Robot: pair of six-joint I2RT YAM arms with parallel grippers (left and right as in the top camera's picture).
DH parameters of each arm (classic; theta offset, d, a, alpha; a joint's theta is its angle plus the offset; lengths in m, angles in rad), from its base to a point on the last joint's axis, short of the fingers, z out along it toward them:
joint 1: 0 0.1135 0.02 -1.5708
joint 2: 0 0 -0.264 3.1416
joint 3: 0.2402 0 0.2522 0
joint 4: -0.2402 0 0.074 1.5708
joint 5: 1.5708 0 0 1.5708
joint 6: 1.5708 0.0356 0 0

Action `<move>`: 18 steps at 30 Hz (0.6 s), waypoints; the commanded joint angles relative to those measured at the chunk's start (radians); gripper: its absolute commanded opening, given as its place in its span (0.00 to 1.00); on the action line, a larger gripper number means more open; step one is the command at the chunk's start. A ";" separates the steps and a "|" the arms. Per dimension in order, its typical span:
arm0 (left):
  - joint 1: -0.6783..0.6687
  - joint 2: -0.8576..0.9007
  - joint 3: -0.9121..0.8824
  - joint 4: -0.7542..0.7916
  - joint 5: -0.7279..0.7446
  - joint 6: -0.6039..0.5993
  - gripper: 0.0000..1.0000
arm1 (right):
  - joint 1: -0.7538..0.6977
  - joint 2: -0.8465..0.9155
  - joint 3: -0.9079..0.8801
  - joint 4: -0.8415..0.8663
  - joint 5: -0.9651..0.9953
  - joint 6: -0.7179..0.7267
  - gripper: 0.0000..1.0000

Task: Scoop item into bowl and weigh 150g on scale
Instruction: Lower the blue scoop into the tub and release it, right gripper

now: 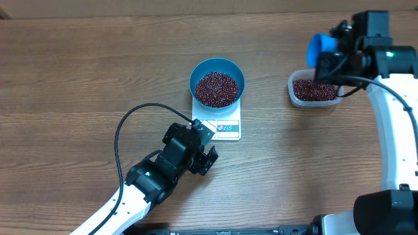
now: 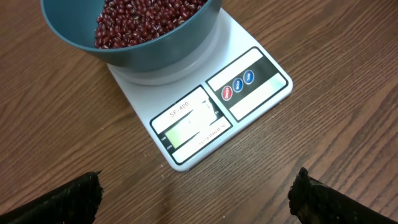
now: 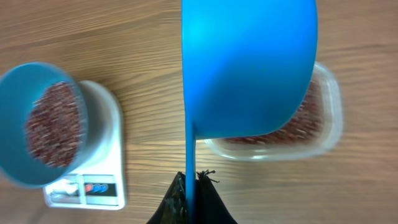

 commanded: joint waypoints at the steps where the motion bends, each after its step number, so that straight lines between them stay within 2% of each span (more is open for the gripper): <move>1: 0.004 -0.010 -0.006 0.000 0.001 0.011 0.99 | -0.047 -0.018 0.030 -0.019 0.098 -0.007 0.04; 6: 0.005 -0.010 -0.006 0.000 0.001 0.011 0.99 | -0.049 -0.018 0.030 -0.051 0.259 -0.007 0.04; 18: 0.005 -0.010 -0.006 0.000 0.001 0.012 0.99 | -0.047 -0.018 0.030 -0.152 0.269 0.006 0.04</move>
